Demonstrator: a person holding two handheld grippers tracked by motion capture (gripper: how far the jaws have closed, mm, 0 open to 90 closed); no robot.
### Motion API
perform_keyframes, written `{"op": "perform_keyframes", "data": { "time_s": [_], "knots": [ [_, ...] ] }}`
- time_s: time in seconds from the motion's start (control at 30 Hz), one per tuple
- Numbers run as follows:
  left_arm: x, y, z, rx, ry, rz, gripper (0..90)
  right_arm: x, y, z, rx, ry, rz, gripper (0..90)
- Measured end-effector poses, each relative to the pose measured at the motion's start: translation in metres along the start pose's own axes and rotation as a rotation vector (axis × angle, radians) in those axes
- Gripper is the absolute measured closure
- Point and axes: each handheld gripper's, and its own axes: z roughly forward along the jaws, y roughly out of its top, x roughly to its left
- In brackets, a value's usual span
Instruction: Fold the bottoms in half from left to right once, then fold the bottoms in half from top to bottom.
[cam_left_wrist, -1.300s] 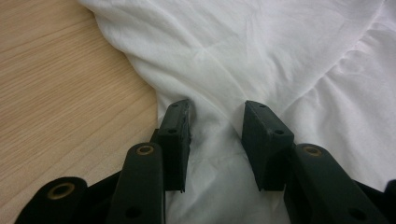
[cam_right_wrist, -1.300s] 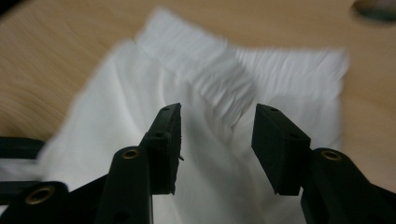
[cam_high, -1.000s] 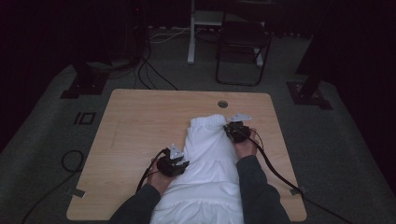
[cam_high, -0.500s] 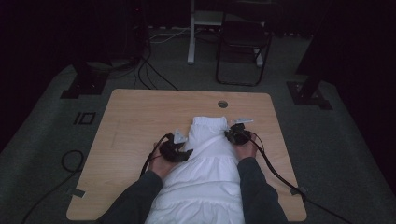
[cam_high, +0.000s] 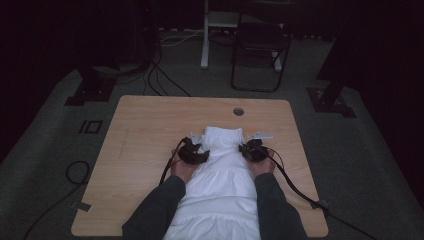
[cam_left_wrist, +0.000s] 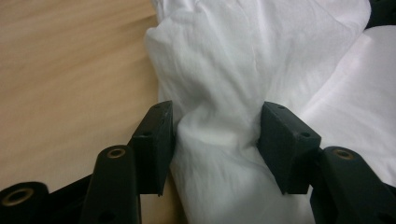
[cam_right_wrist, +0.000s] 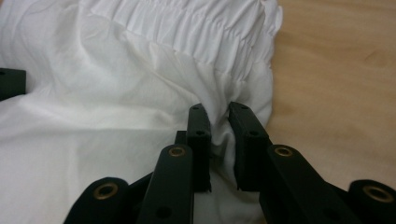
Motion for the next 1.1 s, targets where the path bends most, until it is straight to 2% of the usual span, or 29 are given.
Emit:
{"op": "perform_keyframes", "data": {
  "time_s": [0.07, 0.17, 0.23, 0.33, 0.53, 0.63, 0.67, 0.7, 0.73, 0.77, 0.83, 0.93, 1.0, 1.1],
  "knots": [
    [-0.002, -0.004, -0.005, 0.0, -0.003, -0.001, 46.9, 0.003, -0.003, -0.003, 0.002, 0.006, -0.006, 78.7],
    [-0.01, -0.023, -0.023, -0.004, -0.009, 0.009, 47.2, 0.016, -0.017, -0.016, 0.001, 0.032, -0.02, 78.7],
    [-0.011, -0.029, -0.028, -0.014, -0.012, 0.012, 47.2, 0.023, -0.024, -0.023, 0.01, 0.051, -0.03, 79.1],
    [-0.012, -0.031, -0.029, -0.017, -0.013, 0.01, 47.2, 0.026, -0.027, -0.028, 0.028, 0.069, -0.051, 79.2],
    [-0.012, -0.03, -0.029, -0.017, -0.014, 0.012, 47.2, 0.024, -0.027, -0.029, 0.027, 0.083, -0.031, 77.5],
    [-0.012, -0.03, -0.029, -0.017, -0.014, 0.012, 47.2, 0.021, -0.024, -0.03, 0.036, 0.122, -0.021, 64.1],
    [-0.012, -0.03, -0.029, -0.017, -0.014, 0.012, 47.2, 0.021, -0.024, -0.03, 0.036, 0.122, -0.021, 64.1],
    [-0.012, -0.03, -0.029, -0.017, -0.014, 0.012, 47.2, 0.021, -0.023, -0.032, 0.016, 0.128, -0.025, 59.2],
    [-0.012, -0.03, -0.029, -0.017, -0.015, 0.012, 47.2, 0.02, -0.018, -0.039, -0.027, 0.115, -0.032, 49.9],
    [-0.012, -0.03, -0.029, -0.016, -0.015, 0.013, 47.2, 0.02, -0.015, -0.042, -0.048, 0.099, -0.034, 44.1],
    [-0.012, -0.03, -0.029, -0.017, -0.016, 0.013, 47.2, 0.02, -0.009, -0.044, -0.067, 0.086, -0.043, 34.6],
    [-0.011, -0.03, -0.029, -0.016, -0.016, 0.013, 47.2, 0.019, -0.001, -0.035, -0.037, 0.114, -0.048, 25.1],
    [-0.011, -0.03, -0.029, -0.017, -0.016, 0.013, 47.2, 0.021, 0.001, -0.025, -0.008, 0.105, -0.064, 21.0],
    [-0.012, -0.03, -0.029, -0.017, -0.016, 0.012, 47.2, 0.021, 0.002, -0.01, 0.037, 0.057, -0.07, 20.2]
  ]
}}
